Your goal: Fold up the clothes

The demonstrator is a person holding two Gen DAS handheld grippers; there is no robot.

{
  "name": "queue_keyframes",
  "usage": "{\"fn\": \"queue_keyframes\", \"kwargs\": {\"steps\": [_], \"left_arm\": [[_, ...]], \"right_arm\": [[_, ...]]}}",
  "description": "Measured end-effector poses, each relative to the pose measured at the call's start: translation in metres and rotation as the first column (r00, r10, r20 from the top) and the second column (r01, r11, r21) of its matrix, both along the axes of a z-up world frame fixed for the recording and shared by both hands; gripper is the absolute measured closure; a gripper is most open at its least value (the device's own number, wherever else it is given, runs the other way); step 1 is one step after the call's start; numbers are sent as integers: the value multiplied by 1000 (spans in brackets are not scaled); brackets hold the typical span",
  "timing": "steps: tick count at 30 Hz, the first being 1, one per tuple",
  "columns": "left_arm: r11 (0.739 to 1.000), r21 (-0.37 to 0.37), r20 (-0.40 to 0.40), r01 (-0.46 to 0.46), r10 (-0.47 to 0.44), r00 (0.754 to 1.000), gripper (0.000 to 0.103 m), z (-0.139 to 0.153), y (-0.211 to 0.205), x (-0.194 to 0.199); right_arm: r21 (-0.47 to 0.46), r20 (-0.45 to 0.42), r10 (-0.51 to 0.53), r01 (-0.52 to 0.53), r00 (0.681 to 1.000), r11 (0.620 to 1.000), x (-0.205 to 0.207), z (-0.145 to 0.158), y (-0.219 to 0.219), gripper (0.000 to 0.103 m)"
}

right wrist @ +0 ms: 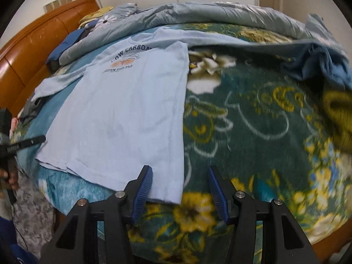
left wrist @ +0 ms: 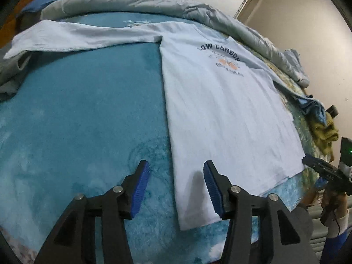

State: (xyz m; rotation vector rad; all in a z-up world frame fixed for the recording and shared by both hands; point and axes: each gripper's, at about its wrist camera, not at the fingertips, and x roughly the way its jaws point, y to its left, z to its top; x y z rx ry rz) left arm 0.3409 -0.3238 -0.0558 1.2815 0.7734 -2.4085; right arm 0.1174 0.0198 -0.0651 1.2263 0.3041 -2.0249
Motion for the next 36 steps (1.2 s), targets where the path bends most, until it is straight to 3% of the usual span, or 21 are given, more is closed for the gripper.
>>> {"fn": "queue_keyframes", "kwargs": {"steps": [4, 7, 10, 11, 13, 17, 22, 24, 29, 32, 36], "left_arm": [[995, 101, -23, 11, -9, 1000, 50, -1, 6, 3], [994, 112, -30, -11, 14, 999, 50, -2, 10, 5], [985, 166, -52, -48, 57, 997, 52, -4, 9, 11], [984, 167, -48, -58, 66, 997, 60, -5, 9, 11], [983, 165, -38, -77, 84, 996, 94, -6, 9, 13], [987, 127, -42, -102, 108, 993, 100, 1, 12, 17], [997, 9, -92, -76, 76, 993, 100, 40, 23, 32], [997, -11, -64, -73, 72, 995, 100, 37, 26, 38], [996, -6, 46, -88, 88, 995, 101, -2, 25, 44], [995, 21, 31, -96, 96, 995, 101, -4, 19, 46], [998, -8, 10, -56, 56, 998, 101, 6, 20, 43]], "right_arm": [[-79, 35, -21, 23, 999, 997, 4, -1, 6, 47], [-130, 67, -34, 43, 997, 991, 5, -2, 9, 52], [-159, 111, -47, 65, 993, 985, 2, -5, 12, 86], [-165, 126, -50, 71, 991, 984, 1, -5, 13, 88], [-175, 137, -56, 80, 989, 981, 0, -5, 15, 96], [-197, 115, -48, 71, 992, 978, 4, 7, 18, 98], [-220, 57, -24, 36, 998, 975, 18, 31, 26, 98], [-208, 40, -14, 22, 999, 978, 25, 35, 30, 98], [-129, 103, -22, 35, 994, 991, 29, -2, 31, 98], [-140, 134, -35, 54, 990, 989, 25, -9, 35, 98], [-112, 104, -16, 28, 994, 993, 27, -4, 29, 98]]}}
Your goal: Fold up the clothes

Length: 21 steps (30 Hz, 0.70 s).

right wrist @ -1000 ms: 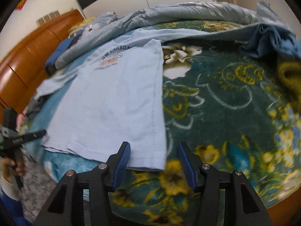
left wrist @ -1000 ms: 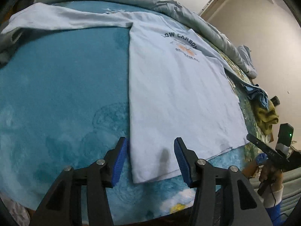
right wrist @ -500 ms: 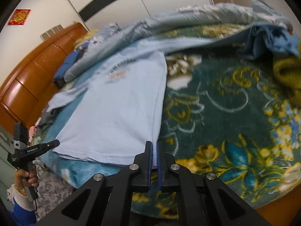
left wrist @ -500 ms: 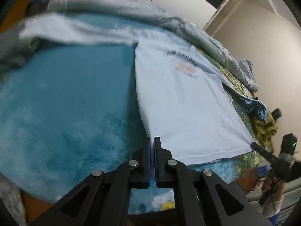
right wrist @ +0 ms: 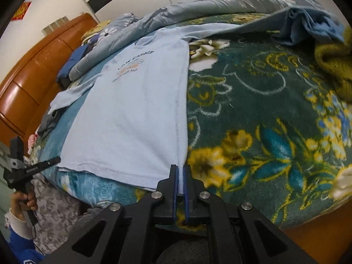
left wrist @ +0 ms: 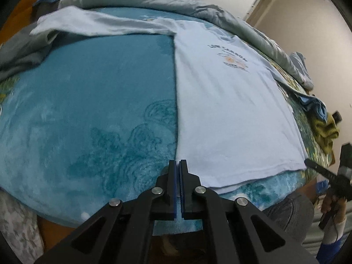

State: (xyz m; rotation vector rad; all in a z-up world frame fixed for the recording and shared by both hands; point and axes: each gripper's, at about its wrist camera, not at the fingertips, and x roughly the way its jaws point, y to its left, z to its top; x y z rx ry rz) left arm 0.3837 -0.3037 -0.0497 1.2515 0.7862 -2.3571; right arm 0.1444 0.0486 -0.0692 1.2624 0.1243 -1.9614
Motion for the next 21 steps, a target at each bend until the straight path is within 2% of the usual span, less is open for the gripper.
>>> {"fn": "queue_keyframes", "kwargs": {"steps": [1, 3, 5, 7, 8, 9, 11, 14, 17, 21], "left_arm": [[1000, -8, -7, 9, -9, 1000, 101, 2, 1, 0], [1000, -18, -27, 25, -26, 999, 101, 7, -2, -3], [997, -70, -45, 20, -23, 999, 97, 17, -3, -4], [993, -122, -60, 8, -15, 998, 81, 27, -6, -8], [989, -148, -73, 0, -11, 997, 61, 32, -8, -10], [986, -169, -91, -11, -5, 996, 45, 36, -11, -14], [978, -207, -131, -38, 11, 991, 41, 44, -20, -22], [982, -170, -143, -80, 55, 988, 41, 40, -43, -39], [985, -123, -155, -118, 98, 983, 41, 35, -65, -53], [987, -84, -160, -139, 124, 979, 41, 26, -76, -50]], "right_arm": [[1, -5, 6, -6, 1000, 1000, 0, 2, -1, 94], [-4, -19, 14, -14, 1000, 1000, 1, 9, -1, 94], [-11, -33, 26, -27, 999, 1000, -2, 16, 0, 92], [-5, -88, 18, -18, 996, 1000, -8, 27, 0, 83], [-1, -126, 2, -2, 992, 1000, -15, 35, 1, 74], [-3, -149, -21, 21, 989, 1000, -24, 42, 3, 69], [-37, -168, -88, 83, 982, 996, -48, 58, 6, 57], [-136, -163, -225, 204, 961, 970, -96, 77, 8, 51], [-199, -102, -343, 319, 934, 927, -146, 78, 3, 51], [-214, 7, -470, 460, 883, 862, -208, 63, -4, 51]]}}
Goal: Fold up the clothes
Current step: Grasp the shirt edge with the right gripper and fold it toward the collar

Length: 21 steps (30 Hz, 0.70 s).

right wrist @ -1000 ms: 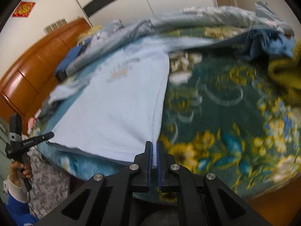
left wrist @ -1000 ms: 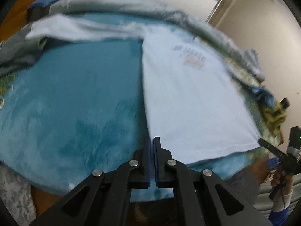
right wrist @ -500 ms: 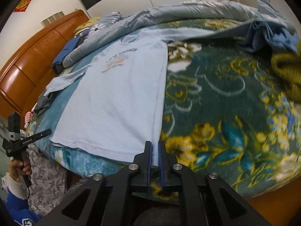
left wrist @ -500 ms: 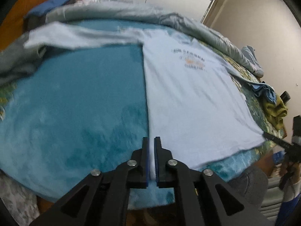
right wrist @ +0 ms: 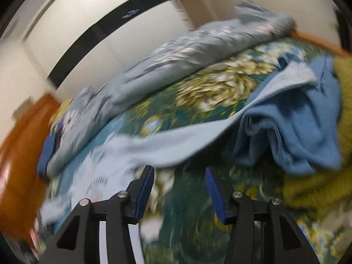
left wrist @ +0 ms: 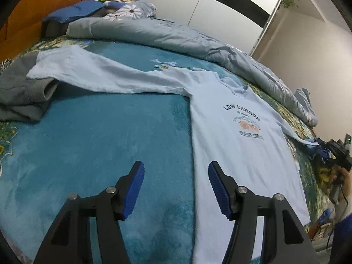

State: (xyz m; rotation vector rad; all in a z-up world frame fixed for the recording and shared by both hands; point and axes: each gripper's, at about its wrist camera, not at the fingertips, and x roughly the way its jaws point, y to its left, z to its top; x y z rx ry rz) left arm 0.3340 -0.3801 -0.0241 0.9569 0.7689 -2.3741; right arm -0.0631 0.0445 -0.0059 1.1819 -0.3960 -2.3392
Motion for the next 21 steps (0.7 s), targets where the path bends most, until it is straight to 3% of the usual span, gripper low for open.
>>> {"fn": "queue_keyframes", "kwargs": {"steps": [4, 9, 11, 12, 13, 17, 21], "left_arm": [[1000, 7, 28, -6, 6, 1000, 41, -12, -3, 0], [999, 28, 37, -18, 17, 999, 41, -24, -12, 2], [999, 35, 34, -24, 23, 999, 41, -27, -16, 4], [999, 38, 30, -28, 27, 999, 41, -27, -18, 6], [999, 41, 26, -32, 31, 999, 41, -28, -20, 8], [998, 41, 8, -40, 40, 999, 41, -25, -26, 13], [998, 46, -4, -53, 53, 999, 41, -22, -34, 16]], "right_arm": [[-17, 65, -92, 93, 994, 995, -41, -16, -10, 51], [-59, 98, -199, 206, 975, 977, -59, -24, -3, 52], [-42, 93, -244, 249, 965, 968, -61, -21, 1, 71], [-26, 86, -257, 260, 962, 965, -62, -18, 1, 93], [-10, 75, -268, 270, 960, 963, -64, -15, 1, 101], [50, -63, -262, 265, 963, 963, -62, 26, -20, 101], [114, -288, -120, 158, 950, 981, -41, 93, -89, 101]]}}
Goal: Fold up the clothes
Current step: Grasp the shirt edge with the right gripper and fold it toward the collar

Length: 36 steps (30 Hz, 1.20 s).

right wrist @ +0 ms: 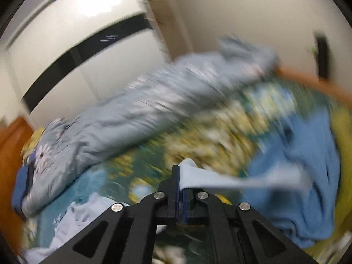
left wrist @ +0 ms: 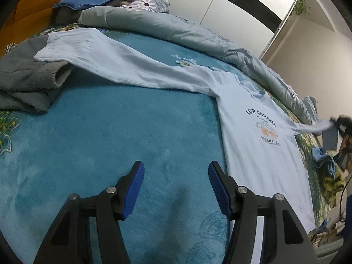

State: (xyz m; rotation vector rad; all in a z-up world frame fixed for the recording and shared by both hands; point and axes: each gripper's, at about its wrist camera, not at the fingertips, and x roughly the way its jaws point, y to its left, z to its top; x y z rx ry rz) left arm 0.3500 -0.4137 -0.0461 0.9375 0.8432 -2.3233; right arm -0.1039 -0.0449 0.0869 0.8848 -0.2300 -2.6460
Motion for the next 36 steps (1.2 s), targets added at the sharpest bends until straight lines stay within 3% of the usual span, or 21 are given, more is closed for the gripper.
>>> {"fn": "queue_keyframes", "kwargs": {"steps": [3, 6, 11, 15, 19, 24, 25, 28, 29, 33, 34, 36], "left_arm": [[1000, 9, -13, -5, 5, 1000, 41, 1, -3, 0], [1000, 11, -21, -6, 7, 1000, 41, 2, -4, 1], [1000, 13, -28, -13, 13, 1000, 41, 6, -6, 5], [1000, 13, -21, -18, 19, 1000, 41, 6, -8, 7], [1000, 12, -13, -15, 15, 1000, 41, 6, -9, 7], [1000, 15, -14, -2, 2, 1000, 41, 6, -8, -1], [1000, 12, -16, 4, -4, 1000, 41, 8, -8, -4], [999, -5, -16, 32, -32, 999, 41, 12, -4, -19], [999, -12, -15, 45, -45, 999, 41, 13, -3, -25], [991, -57, -13, 124, -125, 992, 41, 26, 8, -59], [986, -73, -9, 150, -151, 988, 41, 29, 12, -71], [968, -106, -1, 227, -229, 974, 41, 38, 22, -103]], "right_arm": [[91, -109, 163, -154, 981, 984, 30, 28, -78, 101], [141, -111, 318, -302, 942, 943, 57, 20, -147, 101], [182, 70, 500, -504, 863, 845, 98, -62, -252, 101], [209, 186, 547, -577, 816, 790, 123, -125, -288, 101], [230, 231, 552, -596, 802, 770, 139, -154, -297, 97], [244, 233, 581, -625, 780, 741, 151, -155, -290, 95], [237, 232, 591, -635, 772, 736, 153, -153, -286, 89], [179, 239, 643, -684, 727, 707, 160, -150, -274, 41], [167, 240, 662, -702, 710, 693, 164, -148, -268, 36], [159, 221, 717, -750, 661, 642, 175, -139, -232, 35], [149, 213, 722, -752, 659, 642, 174, -135, -219, 35], [142, 185, 702, -726, 688, 673, 165, -124, -191, 35]]}}
